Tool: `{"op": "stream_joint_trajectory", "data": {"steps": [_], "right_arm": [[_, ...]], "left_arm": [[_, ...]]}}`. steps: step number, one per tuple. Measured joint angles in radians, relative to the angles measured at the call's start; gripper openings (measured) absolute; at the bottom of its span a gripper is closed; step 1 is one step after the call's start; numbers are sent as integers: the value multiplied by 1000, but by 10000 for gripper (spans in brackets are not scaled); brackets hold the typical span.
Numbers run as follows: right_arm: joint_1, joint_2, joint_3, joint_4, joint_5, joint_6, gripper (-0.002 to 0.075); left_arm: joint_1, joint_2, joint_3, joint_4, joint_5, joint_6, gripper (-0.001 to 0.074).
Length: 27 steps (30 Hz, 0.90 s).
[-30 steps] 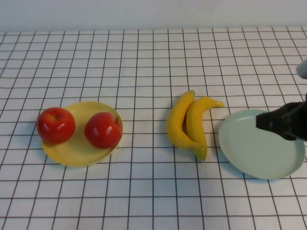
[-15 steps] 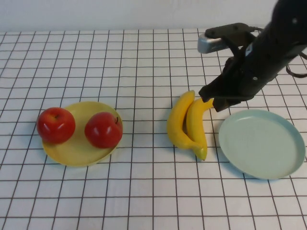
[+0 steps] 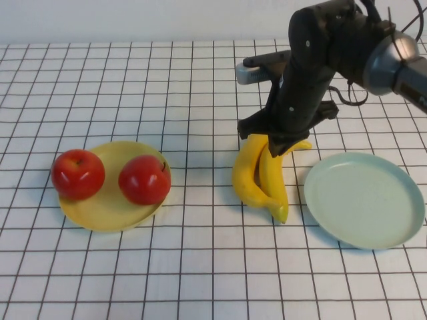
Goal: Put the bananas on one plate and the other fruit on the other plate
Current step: Put another type of fruit in the right plate
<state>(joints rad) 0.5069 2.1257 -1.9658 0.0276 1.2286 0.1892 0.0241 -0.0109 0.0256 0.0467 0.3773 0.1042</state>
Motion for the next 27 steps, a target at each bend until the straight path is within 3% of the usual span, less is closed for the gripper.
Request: {"op": "stream_joint_trajectory", "data": {"steps": [3,7,10,13,23,27], "right_arm": [[0,33,-10,-2,2,27,124],[0,61,-15,-4,2,75,406],[0,76,-15,-6,2,89,510],[0,92,-15,-7,2,104,505],[0,158,-15,28,0,118,328],[0,130,-17,31,-1,118,326]], "left_arm": [[0,0,0,0,0,0,-1],[0,0,0,0,0,0,-1],[0,0,0,0,0,0,-1],[0,0,0,0,0,0,-1],[0,0,0,0,0,0,-1],[0,0,0,0,0,0,-1]]}}
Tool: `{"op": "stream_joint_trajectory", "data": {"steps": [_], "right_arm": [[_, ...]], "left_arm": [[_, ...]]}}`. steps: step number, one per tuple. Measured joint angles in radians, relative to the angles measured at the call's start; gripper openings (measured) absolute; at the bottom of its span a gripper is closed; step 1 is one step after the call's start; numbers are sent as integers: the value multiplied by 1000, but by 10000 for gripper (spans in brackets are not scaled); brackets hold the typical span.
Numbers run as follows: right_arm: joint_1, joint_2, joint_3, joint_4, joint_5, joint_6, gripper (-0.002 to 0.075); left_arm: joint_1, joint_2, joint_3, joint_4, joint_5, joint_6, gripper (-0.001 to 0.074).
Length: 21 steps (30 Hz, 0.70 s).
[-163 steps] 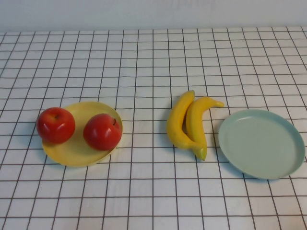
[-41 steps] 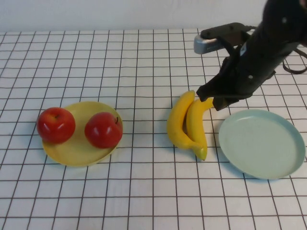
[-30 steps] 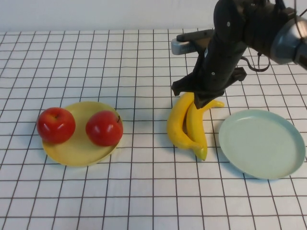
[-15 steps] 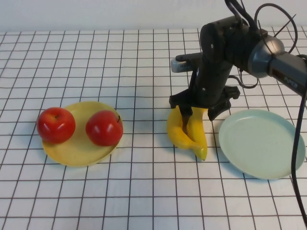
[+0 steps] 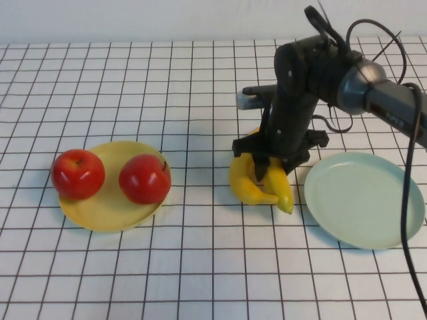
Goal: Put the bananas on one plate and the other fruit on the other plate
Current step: Put another type of fruit in the right plate
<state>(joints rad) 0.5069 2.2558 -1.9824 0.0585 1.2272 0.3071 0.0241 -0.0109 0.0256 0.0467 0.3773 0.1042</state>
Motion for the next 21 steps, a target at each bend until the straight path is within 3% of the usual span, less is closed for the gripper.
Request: {"op": "stream_joint_trajectory", "data": {"steps": [11,21], "right_arm": [[-2,-354,77,-143,2,-30,325],[-139,-598,637,-114,-40,-45,325]], "left_arm": [[0,0,0,0,0,0,-1],[0,0,0,0,0,0,-1]]}}
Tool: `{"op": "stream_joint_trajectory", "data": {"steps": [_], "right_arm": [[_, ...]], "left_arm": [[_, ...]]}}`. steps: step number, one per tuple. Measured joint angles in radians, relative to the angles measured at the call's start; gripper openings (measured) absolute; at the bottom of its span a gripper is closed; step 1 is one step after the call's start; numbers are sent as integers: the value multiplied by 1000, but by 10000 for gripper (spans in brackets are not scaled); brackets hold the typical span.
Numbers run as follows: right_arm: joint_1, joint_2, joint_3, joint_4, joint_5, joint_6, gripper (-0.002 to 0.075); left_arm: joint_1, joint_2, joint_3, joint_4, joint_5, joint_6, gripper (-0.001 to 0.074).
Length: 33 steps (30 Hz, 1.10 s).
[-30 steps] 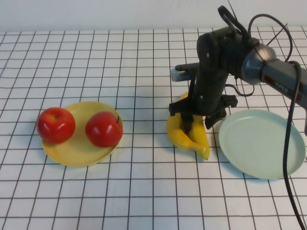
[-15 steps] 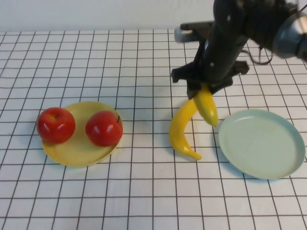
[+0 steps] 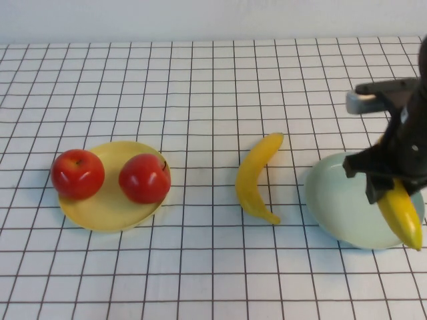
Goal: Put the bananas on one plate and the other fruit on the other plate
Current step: Put another type of fruit in the right plate
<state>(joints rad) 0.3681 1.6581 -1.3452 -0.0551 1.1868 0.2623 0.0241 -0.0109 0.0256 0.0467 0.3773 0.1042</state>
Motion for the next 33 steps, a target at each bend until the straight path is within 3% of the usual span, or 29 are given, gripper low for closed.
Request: {"op": "stream_joint_trajectory", "data": {"steps": [5,10,29,33], "right_arm": [[-91,-35,152,4,-89,-33,325],[-140,-21,169,-3,-202,-75,325],[-154,117,170,85,-346,-233,325],[-154,117,170,83,-346,-234,401]], "left_arm": [[0,0,0,0,0,0,-1],[0,0,0,0,0,0,-1],[0,0,0,0,0,0,-1],[0,0,0,0,0,0,-1]]}}
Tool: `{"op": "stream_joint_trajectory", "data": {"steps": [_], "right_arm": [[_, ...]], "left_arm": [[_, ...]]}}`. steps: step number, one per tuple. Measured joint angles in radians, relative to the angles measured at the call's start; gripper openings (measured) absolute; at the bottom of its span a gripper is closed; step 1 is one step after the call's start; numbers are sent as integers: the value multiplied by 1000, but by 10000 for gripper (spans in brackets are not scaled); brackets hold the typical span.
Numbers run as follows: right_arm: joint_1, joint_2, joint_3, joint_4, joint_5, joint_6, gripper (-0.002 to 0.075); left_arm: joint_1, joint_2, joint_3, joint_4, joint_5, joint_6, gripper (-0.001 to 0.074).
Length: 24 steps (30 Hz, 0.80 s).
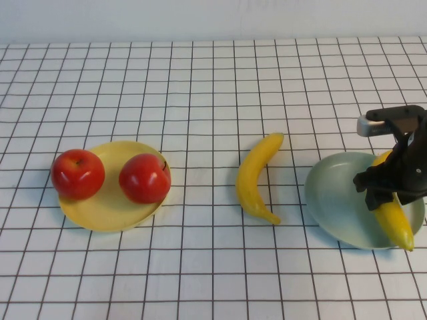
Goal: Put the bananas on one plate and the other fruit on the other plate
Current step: Put another type of fruit in the right plate
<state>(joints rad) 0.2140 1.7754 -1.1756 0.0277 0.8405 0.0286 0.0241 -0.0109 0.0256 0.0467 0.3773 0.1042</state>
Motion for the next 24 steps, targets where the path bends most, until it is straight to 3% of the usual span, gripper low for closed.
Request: {"op": "stream_joint_trajectory", "data": {"steps": [3,10,17,24], "right_arm": [[0,0,-4,-2,2,-1,454],[17,-24,-105,-2,99,16,444],[103,-46,-292,56,152,101,433],[209,105,-425,145,228,175,427]], "left_arm": [[0,0,0,0,0,0,-1],[0,0,0,0,0,0,-1],[0,0,0,0,0,0,-1],[0,0,0,0,0,0,-1]]}}
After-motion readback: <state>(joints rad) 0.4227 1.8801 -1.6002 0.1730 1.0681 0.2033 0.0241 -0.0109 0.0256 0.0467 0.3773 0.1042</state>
